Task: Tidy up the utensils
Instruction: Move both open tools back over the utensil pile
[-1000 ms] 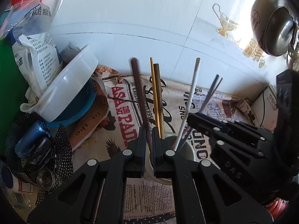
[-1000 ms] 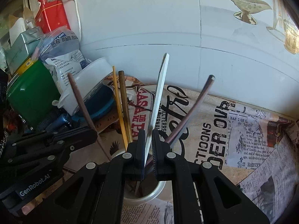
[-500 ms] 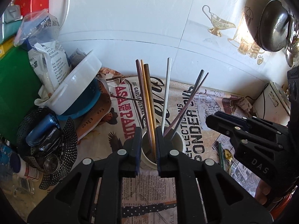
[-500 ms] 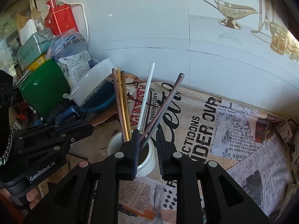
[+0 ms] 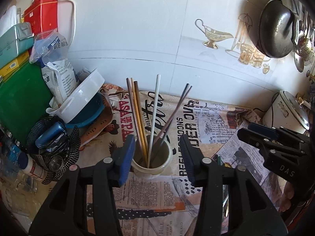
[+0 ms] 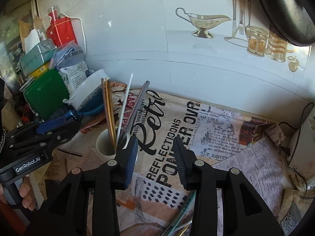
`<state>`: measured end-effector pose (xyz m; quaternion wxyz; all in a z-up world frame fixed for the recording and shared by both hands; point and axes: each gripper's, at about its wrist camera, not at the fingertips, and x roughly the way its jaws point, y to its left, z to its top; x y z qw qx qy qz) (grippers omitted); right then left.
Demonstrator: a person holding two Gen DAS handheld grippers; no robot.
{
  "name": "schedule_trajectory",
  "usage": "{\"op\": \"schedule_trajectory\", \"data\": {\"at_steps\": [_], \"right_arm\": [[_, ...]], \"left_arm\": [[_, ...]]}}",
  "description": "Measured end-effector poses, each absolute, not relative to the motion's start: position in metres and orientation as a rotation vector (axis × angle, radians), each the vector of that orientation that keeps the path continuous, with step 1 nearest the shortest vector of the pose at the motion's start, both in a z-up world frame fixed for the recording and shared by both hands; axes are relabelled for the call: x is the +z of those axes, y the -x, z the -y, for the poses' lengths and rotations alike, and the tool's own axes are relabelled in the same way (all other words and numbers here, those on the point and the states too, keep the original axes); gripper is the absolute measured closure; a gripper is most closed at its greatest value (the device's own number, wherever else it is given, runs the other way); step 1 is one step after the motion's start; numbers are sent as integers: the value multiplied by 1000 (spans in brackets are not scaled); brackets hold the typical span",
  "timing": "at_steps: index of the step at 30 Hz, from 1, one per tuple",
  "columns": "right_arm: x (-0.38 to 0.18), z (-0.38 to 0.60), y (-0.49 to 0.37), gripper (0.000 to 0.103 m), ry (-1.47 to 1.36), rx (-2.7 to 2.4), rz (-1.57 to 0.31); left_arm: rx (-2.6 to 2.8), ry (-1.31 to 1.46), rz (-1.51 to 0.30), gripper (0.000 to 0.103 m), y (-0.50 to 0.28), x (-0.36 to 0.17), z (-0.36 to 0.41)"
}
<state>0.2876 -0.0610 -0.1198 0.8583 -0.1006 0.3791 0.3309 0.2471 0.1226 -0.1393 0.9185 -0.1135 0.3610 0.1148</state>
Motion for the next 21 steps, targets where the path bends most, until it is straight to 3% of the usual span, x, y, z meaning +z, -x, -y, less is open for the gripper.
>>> {"op": "schedule_trajectory", "data": {"at_steps": [9, 21], "right_arm": [[-130, 115, -292, 69, 242, 630, -832], [-188, 170, -311, 69, 244, 529, -1020]], "left_arm": [[204, 223, -800, 39, -259, -159, -77], [132, 187, -989, 38, -290, -228, -24]]}}
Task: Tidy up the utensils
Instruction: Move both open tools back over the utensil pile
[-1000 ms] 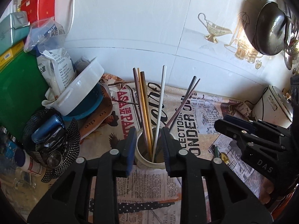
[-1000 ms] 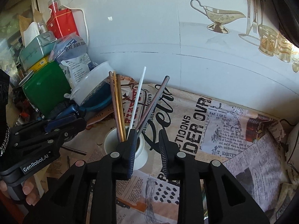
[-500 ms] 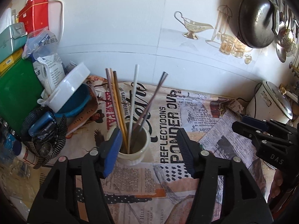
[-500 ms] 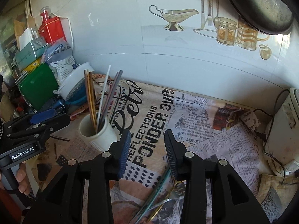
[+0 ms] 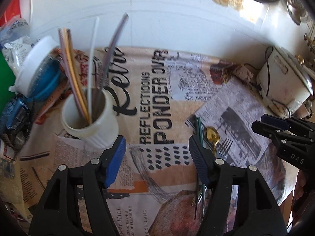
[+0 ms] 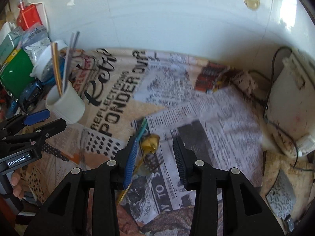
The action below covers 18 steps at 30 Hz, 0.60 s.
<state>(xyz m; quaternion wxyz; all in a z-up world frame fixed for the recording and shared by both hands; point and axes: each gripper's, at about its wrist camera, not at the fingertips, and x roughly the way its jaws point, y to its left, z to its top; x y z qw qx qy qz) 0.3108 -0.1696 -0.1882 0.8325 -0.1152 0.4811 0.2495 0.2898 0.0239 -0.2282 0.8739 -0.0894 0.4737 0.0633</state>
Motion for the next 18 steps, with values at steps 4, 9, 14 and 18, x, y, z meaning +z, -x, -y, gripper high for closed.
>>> {"op": "schedule_trajectory", "data": {"at_steps": [4, 9, 14, 18], "right_arm": [[-216, 177, -313, 69, 226, 515, -1103], [-254, 179, -316, 69, 168, 533, -1233], [-280, 167, -310, 69, 160, 556, -1308], [-282, 158, -307, 68, 138, 575, -1311]], "left_arm": [[103, 167, -1056, 38, -300, -252, -10], [90, 159, -1103, 38, -306, -273, 1], [105, 153, -1140, 38, -305, -288, 0], [125, 165, -1165, 38, -298, -297, -6]]}}
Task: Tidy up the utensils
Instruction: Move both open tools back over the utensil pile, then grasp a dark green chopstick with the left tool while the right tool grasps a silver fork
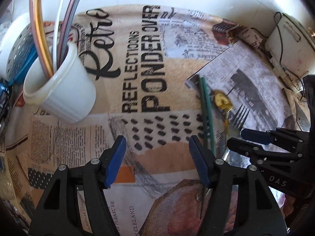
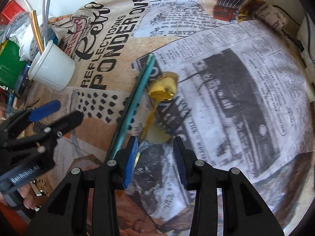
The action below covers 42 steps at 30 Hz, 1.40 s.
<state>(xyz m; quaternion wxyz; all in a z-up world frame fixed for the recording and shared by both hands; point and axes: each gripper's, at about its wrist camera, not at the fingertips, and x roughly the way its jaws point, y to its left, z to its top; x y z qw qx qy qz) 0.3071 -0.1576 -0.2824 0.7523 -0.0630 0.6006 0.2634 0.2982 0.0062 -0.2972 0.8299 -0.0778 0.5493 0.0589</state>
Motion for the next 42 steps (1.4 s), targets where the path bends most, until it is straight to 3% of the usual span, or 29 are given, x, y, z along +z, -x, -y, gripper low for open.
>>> {"op": "schedule_trajectory", "data": {"at_steps": [6, 14, 17, 19, 24, 31, 37, 42], "right_arm": [[-287, 151, -304, 66, 144, 556, -1296], [-289, 149, -296, 73, 215, 570, -1263], [-289, 157, -300, 99, 219, 559, -1281], [-290, 167, -304, 103, 225, 550, -1285], [-287, 191, -312, 103, 267, 478, -1257], [-279, 229, -326, 97, 161, 443, -1285], [-273, 233, -314, 76, 119, 483, -1284], [-279, 209, -310, 74, 116, 525, -1296]], "left_arm": [[144, 186, -1172, 38, -289, -303, -12], [116, 184, -1161, 38, -291, -300, -4], [94, 173, -1163, 38, -294, -300, 4], [78, 167, -1166, 38, -296, -301, 9], [29, 156, -1187, 47, -303, -307, 22], [-10, 158, -1217, 71, -322, -320, 34], [-21, 206, -1226, 73, -341, -327, 28], [-32, 196, -1221, 73, -356, -328, 30]]}}
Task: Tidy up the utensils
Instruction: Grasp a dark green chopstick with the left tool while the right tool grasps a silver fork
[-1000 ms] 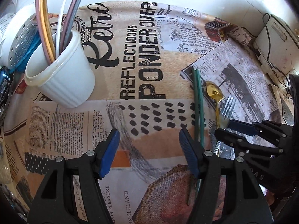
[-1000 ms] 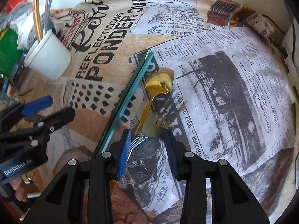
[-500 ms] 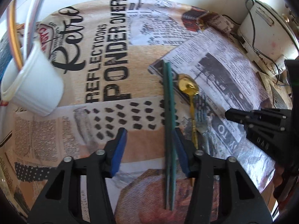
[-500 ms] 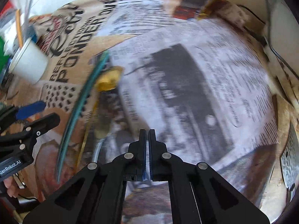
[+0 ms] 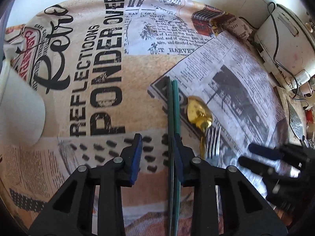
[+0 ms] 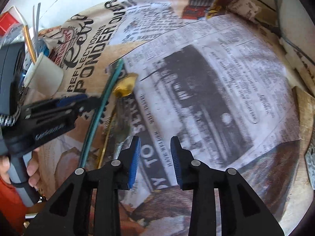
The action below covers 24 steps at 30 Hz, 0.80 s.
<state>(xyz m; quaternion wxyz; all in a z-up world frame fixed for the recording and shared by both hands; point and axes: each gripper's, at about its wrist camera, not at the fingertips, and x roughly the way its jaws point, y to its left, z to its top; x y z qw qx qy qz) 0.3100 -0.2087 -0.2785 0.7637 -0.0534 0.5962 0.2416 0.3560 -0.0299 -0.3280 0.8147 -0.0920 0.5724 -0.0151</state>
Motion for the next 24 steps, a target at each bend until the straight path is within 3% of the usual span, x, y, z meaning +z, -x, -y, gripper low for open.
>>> {"op": "schedule_trajectory", "data": {"at_steps": [3, 6, 8, 16, 24], "right_arm": [[-283, 195, -303, 74, 133, 568, -1309], [-286, 181, -293, 74, 188, 596, -1304], [-287, 174, -287, 74, 242, 587, -1269], [-290, 170, -273, 74, 471, 572, -1153], [-288, 209, -309, 73, 370, 451, -1212]], "left_arm": [[-27, 167, -1216, 77, -363, -329, 34], [-2, 112, -1212, 92, -364, -330, 36], [-5, 116, -1214, 97, -362, -330, 32], [-35, 145, -1242, 98, -345, -329, 18], [-74, 181, -1287, 98, -325, -329, 5]]}}
